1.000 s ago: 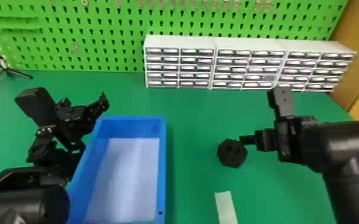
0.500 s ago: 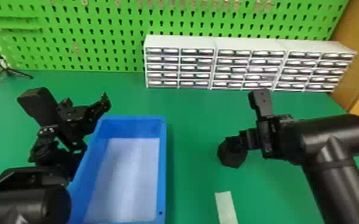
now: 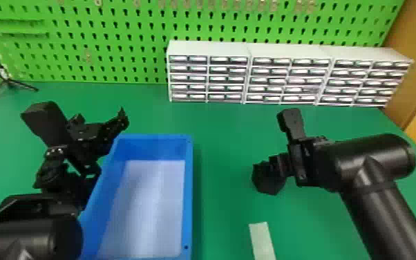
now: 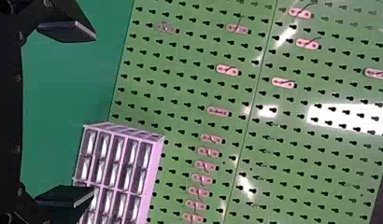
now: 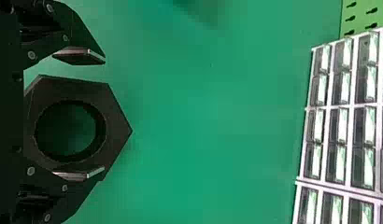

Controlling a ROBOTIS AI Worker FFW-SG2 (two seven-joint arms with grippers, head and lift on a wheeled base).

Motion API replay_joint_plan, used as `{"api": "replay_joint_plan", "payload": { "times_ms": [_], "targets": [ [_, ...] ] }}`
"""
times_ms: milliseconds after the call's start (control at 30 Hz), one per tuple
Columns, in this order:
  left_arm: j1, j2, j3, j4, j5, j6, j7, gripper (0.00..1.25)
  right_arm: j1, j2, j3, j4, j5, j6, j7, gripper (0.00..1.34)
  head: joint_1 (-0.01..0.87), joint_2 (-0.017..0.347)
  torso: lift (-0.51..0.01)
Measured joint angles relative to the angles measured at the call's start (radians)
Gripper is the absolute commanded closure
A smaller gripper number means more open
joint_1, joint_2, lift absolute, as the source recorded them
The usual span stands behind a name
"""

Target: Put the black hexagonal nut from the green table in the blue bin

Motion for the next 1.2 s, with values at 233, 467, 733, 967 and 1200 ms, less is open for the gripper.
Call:
{"api": "replay_joint_plan", "payload": {
  "times_ms": [233, 467, 733, 967, 1200],
  "targets": [
    [-0.001, 0.000, -0.001, 0.000, 0.000, 0.000, 0.000, 0.13, -0.009, 0.004, 0.017, 0.029, 0.040, -0.015, 0.062, 0.45, 0.692, 0.008, -0.097],
    [-0.001, 0.000, -0.002, 0.003, 0.001, 0.000, 0.000, 0.13, -0.011, 0.014, 0.021, 0.056, 0.097, -0.042, 0.135, 0.45, 0.692, 0.008, -0.097],
    [-0.003, 0.000, -0.002, 0.003, 0.002, 0.000, 0.000, 0.13, -0.012, 0.015, 0.024, 0.075, 0.121, -0.065, 0.158, 0.45, 0.692, 0.008, -0.097],
    [-0.003, 0.000, -0.002, 0.003, 0.002, 0.000, 0.000, 0.13, -0.012, 0.015, 0.025, 0.093, 0.130, -0.082, 0.177, 0.45, 0.692, 0.008, -0.097],
    [-0.003, 0.000, -0.002, 0.003, 0.003, 0.000, 0.000, 0.13, -0.012, 0.015, 0.031, 0.104, 0.141, -0.092, 0.188, 0.45, 0.692, 0.008, -0.097]
  ]
}}
